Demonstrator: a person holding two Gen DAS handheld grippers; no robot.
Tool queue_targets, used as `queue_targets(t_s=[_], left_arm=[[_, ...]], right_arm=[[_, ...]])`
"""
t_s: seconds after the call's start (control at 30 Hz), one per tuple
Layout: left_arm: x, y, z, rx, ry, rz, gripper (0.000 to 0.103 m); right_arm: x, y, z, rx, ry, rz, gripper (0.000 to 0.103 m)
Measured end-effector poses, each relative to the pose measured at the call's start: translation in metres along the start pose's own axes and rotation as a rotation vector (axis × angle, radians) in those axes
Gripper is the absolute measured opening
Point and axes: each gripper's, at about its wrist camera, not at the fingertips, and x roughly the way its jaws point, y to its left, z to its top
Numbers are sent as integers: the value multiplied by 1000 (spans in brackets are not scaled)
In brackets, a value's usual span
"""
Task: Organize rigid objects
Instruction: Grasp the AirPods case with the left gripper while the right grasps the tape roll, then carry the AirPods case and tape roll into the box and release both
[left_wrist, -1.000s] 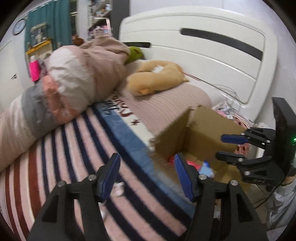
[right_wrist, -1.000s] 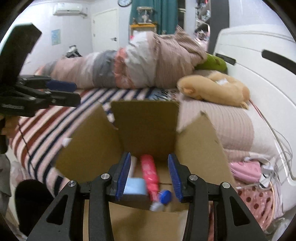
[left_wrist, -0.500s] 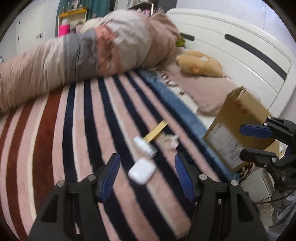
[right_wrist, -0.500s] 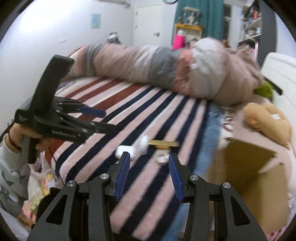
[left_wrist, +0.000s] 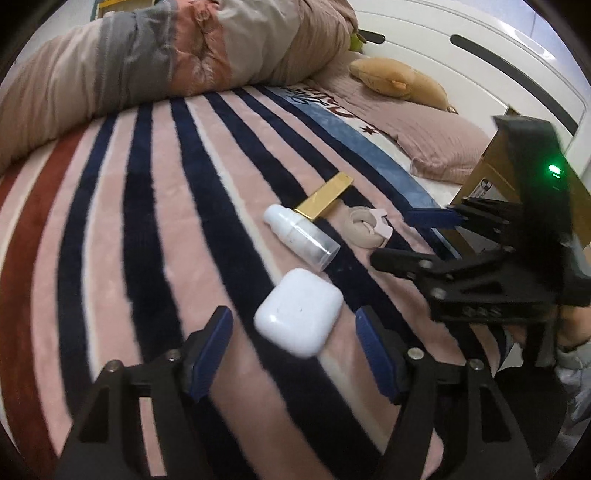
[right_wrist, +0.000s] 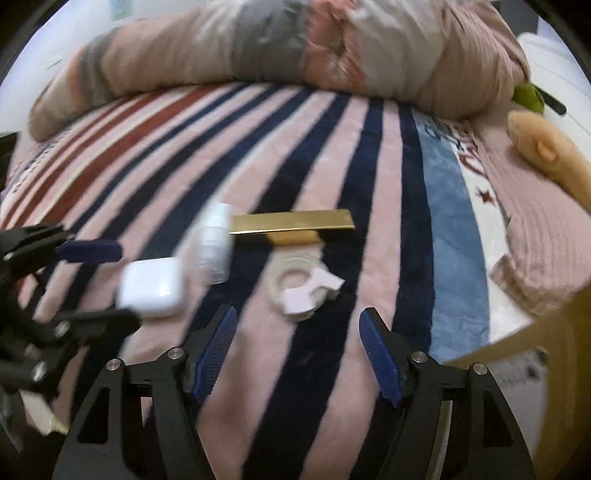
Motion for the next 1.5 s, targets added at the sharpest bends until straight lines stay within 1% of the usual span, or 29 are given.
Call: queue_targets(t_s=[0.1, 0.2, 0.23, 0.27, 0.3, 0.33, 0.47, 0.57, 0.67, 0.77, 0.87, 0.97, 1.0, 1.07, 1.17, 1.2, 1.27, 1.37, 1.5], left_arm=[[10, 2, 4, -1, -1, 6, 66], [17, -1, 6, 14, 0, 17, 66], [17, -3, 5, 32, 0, 34, 63], [17, -4, 3, 48, 0, 48, 57], [17, -5, 2, 62, 1, 57, 53], [15, -6, 0, 67, -1, 62, 51], [9, -2, -2, 43, 4, 58, 51], [-4, -2, -1, 35, -2, 72, 51], [-25, -6, 4, 38, -23, 95, 51], [-55, -15, 11, 47, -62, 125, 51], [-81, -27, 18, 52, -106, 132, 51], [-108, -53, 27, 77, -159, 129, 51], [-114, -60, 28, 85, -170, 125, 51], [-128, -84, 37, 106, -197, 107, 51], [-138, -118, 52, 143, -226, 74, 51], [-139, -127, 56, 156, -230, 64, 51], [-138, -153, 68, 195, -235, 33, 51], [-126, -194, 88, 259, -228, -4, 51], [-103, -237, 108, 323, -196, -54, 51]], right_arm=[[17, -7, 2, 8, -7, 6, 66], [21, -8, 4, -11, -48, 15, 66], [23, -8, 4, -21, -58, 13, 65], [24, -8, 4, -23, -61, 13, 58], [23, -8, 3, -21, -61, 23, 44], [21, -7, 3, -19, -63, 32, 44], [13, -2, 4, -32, -70, 32, 43], [-5, 4, 3, -35, -90, 62, 43], [-33, 13, 3, -53, -135, 97, 43], [-67, 23, 1, -77, -188, 130, 43], [-108, 33, -4, -108, -264, 149, 43], [-149, 35, -14, -121, -339, 165, 43], [-165, 32, -18, -119, -367, 172, 43], [-185, 25, -25, -113, -398, 170, 43], [-214, 6, -38, -94, -441, 136, 43], [-223, -6, -44, -79, -456, 114, 43], [-233, -24, -53, -50, -468, 78, 44], [-241, -64, -71, 16, -462, 18, 44], [-237, -115, -89, 67, -411, -73, 44]])
